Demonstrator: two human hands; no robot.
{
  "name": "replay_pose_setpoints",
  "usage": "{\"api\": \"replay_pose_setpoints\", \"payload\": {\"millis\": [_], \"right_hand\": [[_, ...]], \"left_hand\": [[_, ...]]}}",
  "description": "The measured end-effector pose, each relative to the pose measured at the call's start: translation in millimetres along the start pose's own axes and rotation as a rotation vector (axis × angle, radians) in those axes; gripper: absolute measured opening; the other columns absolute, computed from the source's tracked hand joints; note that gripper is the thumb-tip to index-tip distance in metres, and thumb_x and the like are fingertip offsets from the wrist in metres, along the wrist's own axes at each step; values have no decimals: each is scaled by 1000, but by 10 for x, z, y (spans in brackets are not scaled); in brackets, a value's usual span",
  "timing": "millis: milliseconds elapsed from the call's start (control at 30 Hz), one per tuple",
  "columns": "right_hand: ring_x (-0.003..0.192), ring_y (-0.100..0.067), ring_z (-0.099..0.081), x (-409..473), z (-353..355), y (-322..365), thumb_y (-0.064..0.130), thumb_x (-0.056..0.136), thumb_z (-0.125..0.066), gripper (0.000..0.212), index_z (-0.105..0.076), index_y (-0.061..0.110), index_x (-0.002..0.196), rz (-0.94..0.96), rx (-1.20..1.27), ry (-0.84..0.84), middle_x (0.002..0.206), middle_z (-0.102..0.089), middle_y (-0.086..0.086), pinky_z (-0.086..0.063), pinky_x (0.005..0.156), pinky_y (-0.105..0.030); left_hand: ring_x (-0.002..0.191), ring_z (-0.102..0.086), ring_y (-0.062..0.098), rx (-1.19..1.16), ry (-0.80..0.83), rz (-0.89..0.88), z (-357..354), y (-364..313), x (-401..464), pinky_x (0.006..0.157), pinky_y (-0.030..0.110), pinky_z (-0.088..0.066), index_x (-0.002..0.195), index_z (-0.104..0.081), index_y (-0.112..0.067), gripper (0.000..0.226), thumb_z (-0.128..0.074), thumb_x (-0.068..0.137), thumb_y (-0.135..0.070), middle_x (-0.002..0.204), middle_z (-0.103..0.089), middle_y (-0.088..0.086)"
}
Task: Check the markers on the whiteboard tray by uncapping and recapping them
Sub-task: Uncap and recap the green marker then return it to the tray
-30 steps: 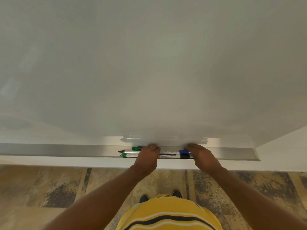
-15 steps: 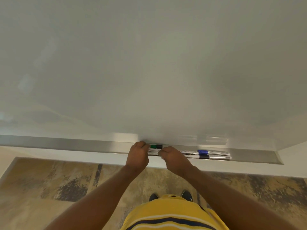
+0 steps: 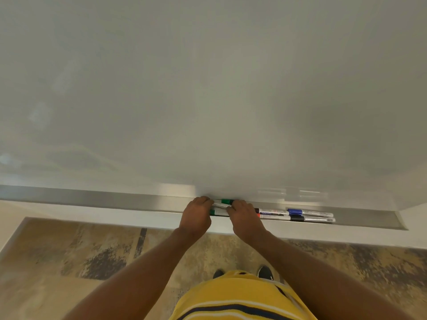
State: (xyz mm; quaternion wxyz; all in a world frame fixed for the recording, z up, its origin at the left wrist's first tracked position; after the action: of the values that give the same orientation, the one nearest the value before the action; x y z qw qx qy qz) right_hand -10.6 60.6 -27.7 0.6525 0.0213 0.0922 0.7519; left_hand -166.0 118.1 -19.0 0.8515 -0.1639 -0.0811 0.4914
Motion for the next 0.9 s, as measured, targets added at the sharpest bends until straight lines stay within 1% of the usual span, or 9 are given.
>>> {"api": "replay_pose_setpoints", "payload": {"millis": [100,167,233,367,500,600,700,800,900], "right_hand": [[102,-29,-56,21,-13,9,11,83,-65,26,-64,6,109,-53,26,23,106,-62,-14,-48,89,-42],[101,-30,-56,17,-14,11,11,82,-68,28,-62,6,109,-72,56,20,107,-62,-14,-49,89,-41],[100,-29,-56,5,-6,10,8,82,-66,29,-60,6,110,-74,78,10,107,-62,-14,-49,89,-40],[92,-28,-57,-109,55,-56,-3,74,-67,32,-62,7,105,-88,152,-85,100,-64,-12,-49,82,-38],[83,-24,-57,-387,111,-265,-4,69,-72,34,-63,10,98,-121,206,-152,91,-64,-8,-50,72,-34],[81,-21,-55,-568,130,-441,-6,64,-74,38,-63,13,95,-176,215,-156,89,-63,-5,-48,69,-30],[79,-19,-57,-685,152,-540,-6,60,-79,40,-64,14,92,-235,228,-165,88,-64,-4,-49,68,-29],[77,-19,-59,-752,166,-598,-2,56,-84,43,-66,14,92,-275,234,-172,87,-66,-4,-50,67,-28],[77,-21,-59,-780,167,-634,-2,56,-85,43,-67,12,93,-289,242,-173,88,-67,-6,-51,67,-29]], "left_hand": [[84,-62,25,-2,7,-18,-1,-9,23,70,31,-52,99,-67,-11,32,-58,74,6,96,-69,5],[86,-63,25,-18,2,-29,1,-18,36,70,30,-52,99,-67,-12,30,-57,76,4,98,-69,4],[89,-63,24,-30,7,-44,-2,-24,45,72,31,-53,101,-67,-13,29,-57,78,2,101,-69,3],[97,-63,23,-32,26,-90,-17,-59,82,83,33,-56,110,-67,-13,31,-62,81,-1,108,-69,3],[99,-61,25,3,70,-163,-24,-101,157,80,34,-56,110,-66,-13,33,-60,80,-1,109,-68,5],[100,-61,24,36,90,-202,-73,-117,178,86,33,-54,111,-67,-14,33,-61,81,-3,111,-68,4],[96,-61,22,62,83,-197,-124,-154,172,87,30,-51,106,-68,-16,29,-61,81,-3,106,-70,3],[90,-63,27,88,67,-195,-160,-204,195,83,32,-53,100,-69,-13,30,-60,75,2,98,-72,6],[89,-63,30,142,76,-166,-165,-254,229,79,35,-53,98,-68,-11,29,-59,74,1,96,-72,7]]}}
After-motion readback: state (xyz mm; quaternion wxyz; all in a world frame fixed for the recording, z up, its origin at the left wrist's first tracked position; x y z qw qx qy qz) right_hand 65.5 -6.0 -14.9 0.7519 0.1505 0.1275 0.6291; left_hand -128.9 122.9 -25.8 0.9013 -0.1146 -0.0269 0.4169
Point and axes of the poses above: each hand's wrist, its own x-axis towards the middle knuckle, its own z-axis out of the back of the hand, y = z × x, the point moved 2 cm from there along x, towards the middle knuckle
